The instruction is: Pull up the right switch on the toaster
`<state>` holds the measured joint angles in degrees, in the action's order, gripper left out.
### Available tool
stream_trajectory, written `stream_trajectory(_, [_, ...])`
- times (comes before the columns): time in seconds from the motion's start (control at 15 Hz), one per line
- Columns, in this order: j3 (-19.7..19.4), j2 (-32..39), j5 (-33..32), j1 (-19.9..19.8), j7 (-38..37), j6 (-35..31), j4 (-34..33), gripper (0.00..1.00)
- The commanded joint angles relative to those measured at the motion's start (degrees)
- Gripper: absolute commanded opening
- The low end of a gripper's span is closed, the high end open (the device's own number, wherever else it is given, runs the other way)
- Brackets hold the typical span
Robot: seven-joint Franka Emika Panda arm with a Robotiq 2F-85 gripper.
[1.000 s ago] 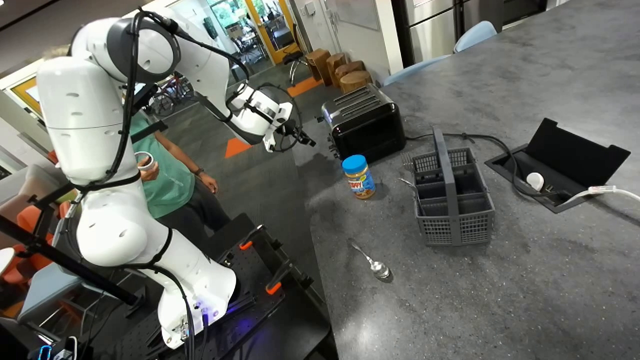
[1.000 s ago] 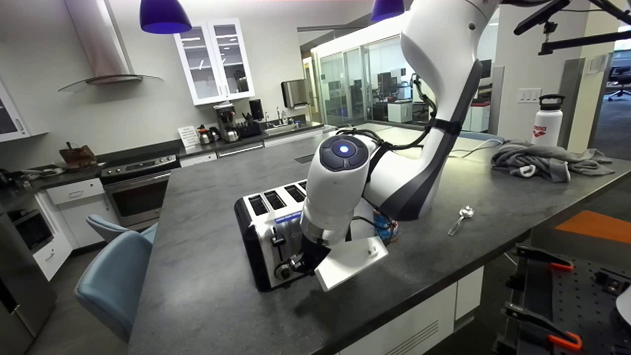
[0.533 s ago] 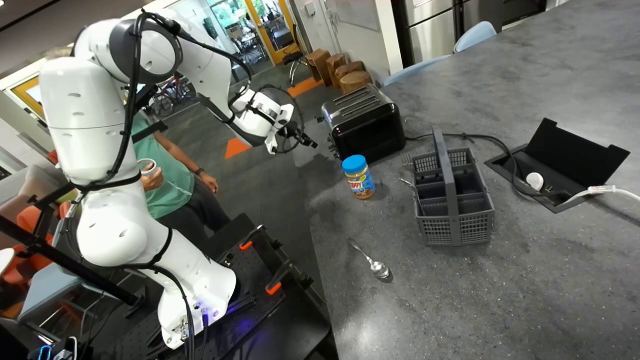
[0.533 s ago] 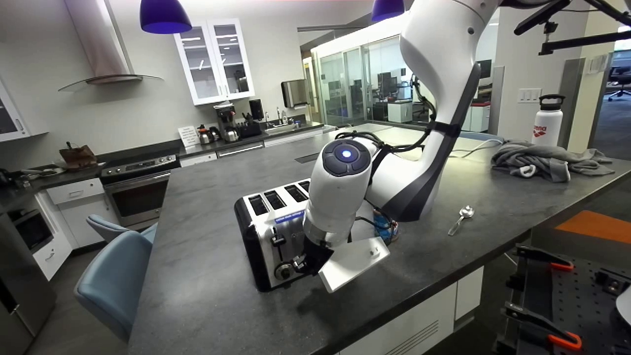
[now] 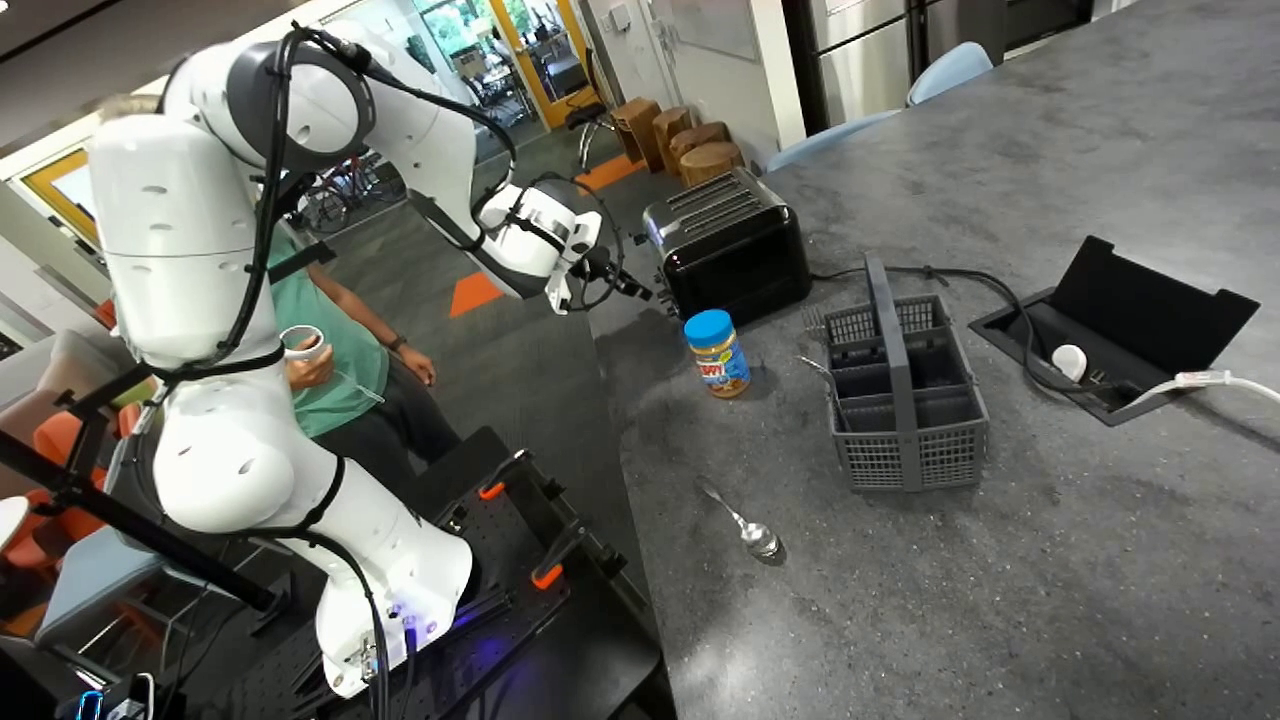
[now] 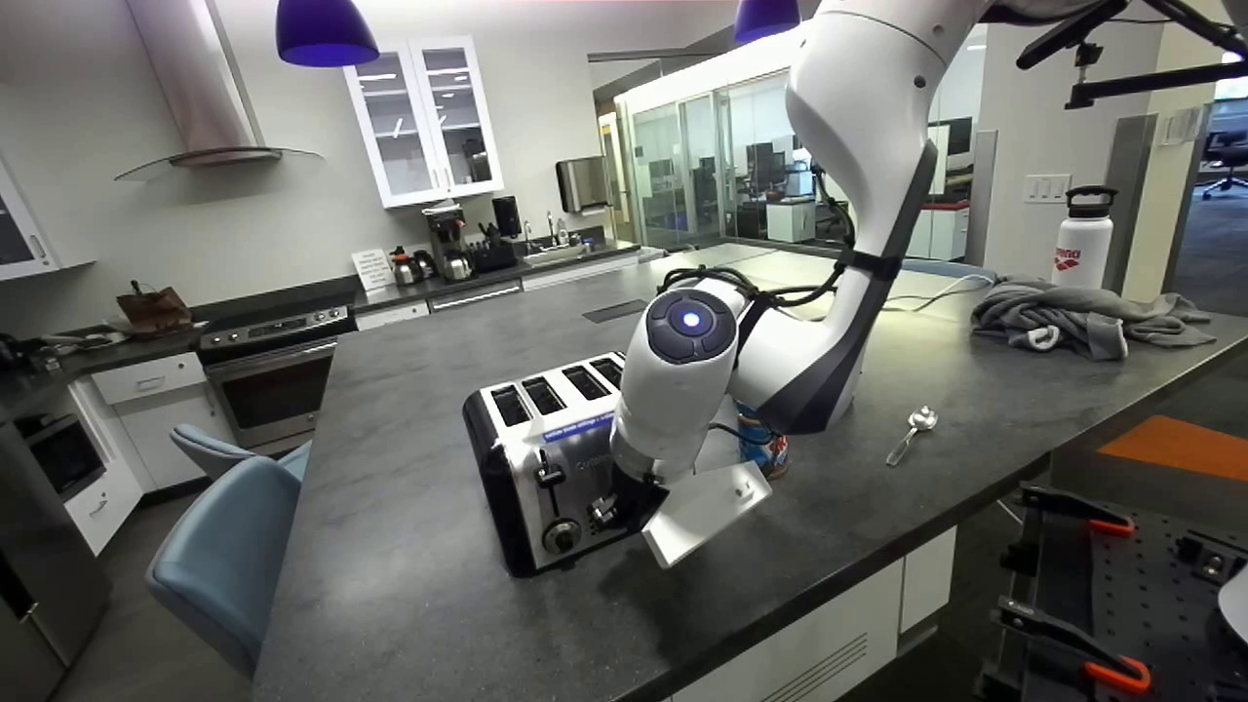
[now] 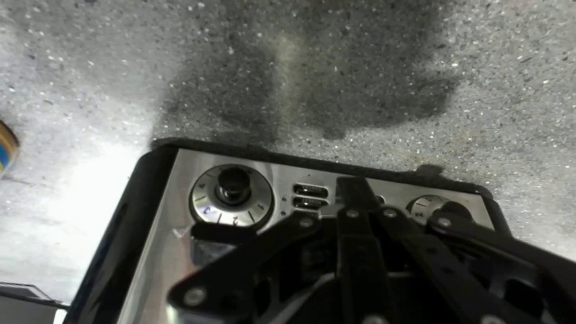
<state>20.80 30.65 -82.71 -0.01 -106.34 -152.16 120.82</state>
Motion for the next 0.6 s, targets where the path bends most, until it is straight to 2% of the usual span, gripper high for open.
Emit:
stream_trajectory(0.0, [-0.79, 1.68, -1.14, 0.95, -1.14, 1.93, -1.66, 0.00])
stream_trajectory(0.53, [-1.94, 4.37, -1.61, 1.66, -2.63, 3.26, -4.12, 0.00])
